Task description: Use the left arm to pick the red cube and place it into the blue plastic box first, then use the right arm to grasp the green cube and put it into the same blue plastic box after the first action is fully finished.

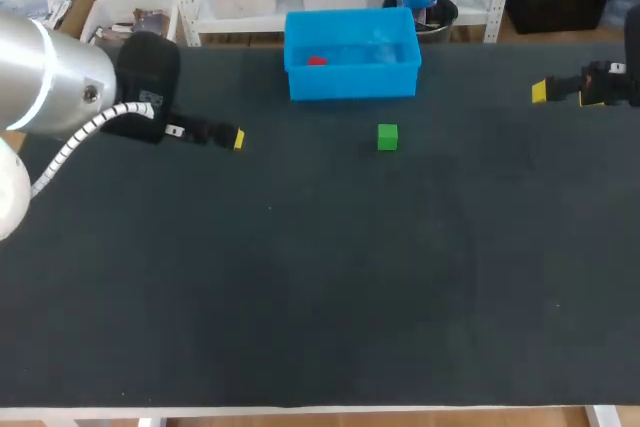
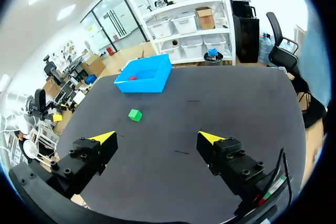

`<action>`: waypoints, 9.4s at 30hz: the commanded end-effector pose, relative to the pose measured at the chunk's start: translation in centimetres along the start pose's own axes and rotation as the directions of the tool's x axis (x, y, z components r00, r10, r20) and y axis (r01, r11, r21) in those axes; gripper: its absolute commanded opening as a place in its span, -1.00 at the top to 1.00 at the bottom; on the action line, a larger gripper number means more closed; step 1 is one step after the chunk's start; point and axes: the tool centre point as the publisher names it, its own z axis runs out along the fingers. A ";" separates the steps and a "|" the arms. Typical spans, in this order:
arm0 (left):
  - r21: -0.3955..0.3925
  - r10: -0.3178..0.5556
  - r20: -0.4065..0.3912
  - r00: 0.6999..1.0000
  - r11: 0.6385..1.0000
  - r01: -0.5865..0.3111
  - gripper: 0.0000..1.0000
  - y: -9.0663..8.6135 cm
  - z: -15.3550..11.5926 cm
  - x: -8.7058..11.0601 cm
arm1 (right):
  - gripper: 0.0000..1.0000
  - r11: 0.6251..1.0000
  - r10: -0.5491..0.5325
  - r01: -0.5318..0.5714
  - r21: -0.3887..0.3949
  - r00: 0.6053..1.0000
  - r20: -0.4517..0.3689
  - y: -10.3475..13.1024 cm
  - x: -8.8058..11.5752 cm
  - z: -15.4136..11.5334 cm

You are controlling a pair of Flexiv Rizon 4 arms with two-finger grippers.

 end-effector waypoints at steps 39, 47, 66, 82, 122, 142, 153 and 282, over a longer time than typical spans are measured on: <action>0.006 0.001 -0.009 1.000 1.000 -0.001 -1.00 0.2 0.1 -0.4 | -1.00 0.923 -0.001 0.137 0.360 0.935 -0.356 7.4 2.8 7.3; 0.006 0.001 -0.009 1.000 1.000 -0.001 -1.00 0.2 0.1 -0.4 | -1.00 0.917 0.018 0.139 0.374 0.921 -0.388 7.6 4.2 9.1; 0.006 0.001 -0.009 1.000 1.000 -0.001 -1.00 0.2 0.1 -0.4 | -1.00 0.935 0.075 0.095 0.341 0.888 -0.454 8.5 7.6 12.9; 0.006 0.001 -0.009 1.000 1.000 -0.001 -1.00 0.2 0.1 -0.4 | -1.00 0.944 0.080 0.090 0.317 0.871 -0.486 8.6 8.4 13.6; 0.006 0.001 -0.009 1.000 1.000 -0.001 -1.00 0.2 0.1 -0.4 | -1.00 0.945 0.106 0.062 0.321 0.871 -0.480 8.1 6.1 19.3; 0.006 0.001 -0.009 1.000 1.000 -0.001 -1.00 0.2 0.1 -0.4 | -1.00 0.935 0.097 0.094 0.343 0.860 -0.501 8.5 5.2 21.7; 0.006 0.001 -0.009 1.000 1.000 -0.001 -1.00 0.2 0.1 -0.4 | -1.00 0.920 0.114 0.098 0.380 0.860 -0.498 7.6 4.4 23.7; 0.006 0.001 -0.009 1.000 1.000 -0.001 -1.00 0.2 0.1 -0.4 | 1.00 0.972 -0.059 0.092 0.216 0.987 -0.152 9.2 -13.9 27.3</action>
